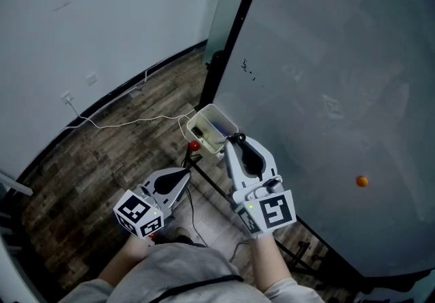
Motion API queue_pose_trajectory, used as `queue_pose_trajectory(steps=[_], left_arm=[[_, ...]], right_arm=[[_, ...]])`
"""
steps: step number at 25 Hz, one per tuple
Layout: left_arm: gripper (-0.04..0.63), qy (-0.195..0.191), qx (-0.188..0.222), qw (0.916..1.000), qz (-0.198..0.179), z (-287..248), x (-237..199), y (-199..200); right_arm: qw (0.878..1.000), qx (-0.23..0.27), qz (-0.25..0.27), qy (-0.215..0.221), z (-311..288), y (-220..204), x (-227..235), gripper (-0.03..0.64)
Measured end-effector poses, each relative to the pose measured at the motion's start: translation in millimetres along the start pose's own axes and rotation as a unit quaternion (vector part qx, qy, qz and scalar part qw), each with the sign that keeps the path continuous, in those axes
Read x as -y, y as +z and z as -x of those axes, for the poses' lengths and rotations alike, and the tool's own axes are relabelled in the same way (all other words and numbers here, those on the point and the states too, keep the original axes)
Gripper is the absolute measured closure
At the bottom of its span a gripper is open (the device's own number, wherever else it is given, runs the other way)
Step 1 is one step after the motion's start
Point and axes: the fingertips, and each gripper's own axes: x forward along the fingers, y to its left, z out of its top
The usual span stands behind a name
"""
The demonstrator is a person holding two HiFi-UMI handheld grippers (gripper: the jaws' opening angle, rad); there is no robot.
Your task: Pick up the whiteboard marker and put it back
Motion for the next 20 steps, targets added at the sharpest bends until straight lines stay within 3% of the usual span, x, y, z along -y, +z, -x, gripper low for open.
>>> queue_pose_trajectory(steps=[20], left_arm=[[0.580, 0.035, 0.003, 0.9993, 0.017, -24.9, -27.6, -10.4]], right_arm=[[0.999, -0.028, -0.025, 0.029, -15.2, -50.1, 17.7, 0.543]])
